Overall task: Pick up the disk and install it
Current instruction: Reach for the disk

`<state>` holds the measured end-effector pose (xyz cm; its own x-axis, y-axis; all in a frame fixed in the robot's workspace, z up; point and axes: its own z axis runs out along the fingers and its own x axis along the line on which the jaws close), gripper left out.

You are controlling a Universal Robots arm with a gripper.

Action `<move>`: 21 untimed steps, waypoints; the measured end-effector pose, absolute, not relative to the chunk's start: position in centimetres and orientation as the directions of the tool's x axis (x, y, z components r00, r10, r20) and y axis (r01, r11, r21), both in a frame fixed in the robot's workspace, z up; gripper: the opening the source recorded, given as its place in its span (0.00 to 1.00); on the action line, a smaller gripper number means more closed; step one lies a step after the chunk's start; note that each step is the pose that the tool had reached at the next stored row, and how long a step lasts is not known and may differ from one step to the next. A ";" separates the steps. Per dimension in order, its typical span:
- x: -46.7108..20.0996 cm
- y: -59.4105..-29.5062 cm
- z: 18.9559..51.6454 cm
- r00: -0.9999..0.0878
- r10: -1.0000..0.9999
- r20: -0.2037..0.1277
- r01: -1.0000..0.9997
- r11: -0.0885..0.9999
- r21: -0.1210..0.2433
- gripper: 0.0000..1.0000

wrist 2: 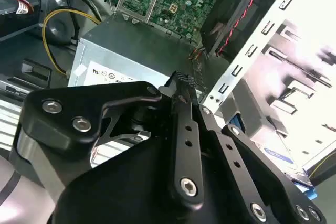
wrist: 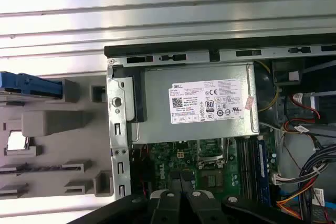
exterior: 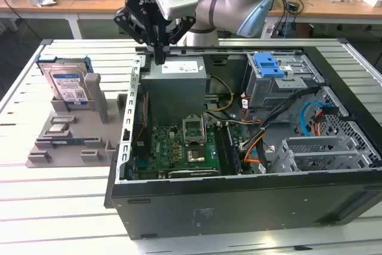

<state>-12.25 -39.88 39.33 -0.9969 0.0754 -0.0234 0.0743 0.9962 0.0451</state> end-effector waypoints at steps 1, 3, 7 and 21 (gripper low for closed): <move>-12.5 -39.9 39.3 -0.997 0.075 -0.023 0.074 0.996 0.045 0.11; -13.3 -39.9 39.3 -0.997 0.075 -0.023 0.074 0.996 0.045 0.11; -14.4 -39.9 39.3 -0.997 0.075 -0.023 0.074 0.996 0.045 0.11; -17.0 -39.9 39.3 -0.997 0.075 -0.023 0.074 0.996 0.045 0.11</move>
<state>-16.99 -39.88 39.33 -0.9969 0.0753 -0.0233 0.0742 0.9962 0.0450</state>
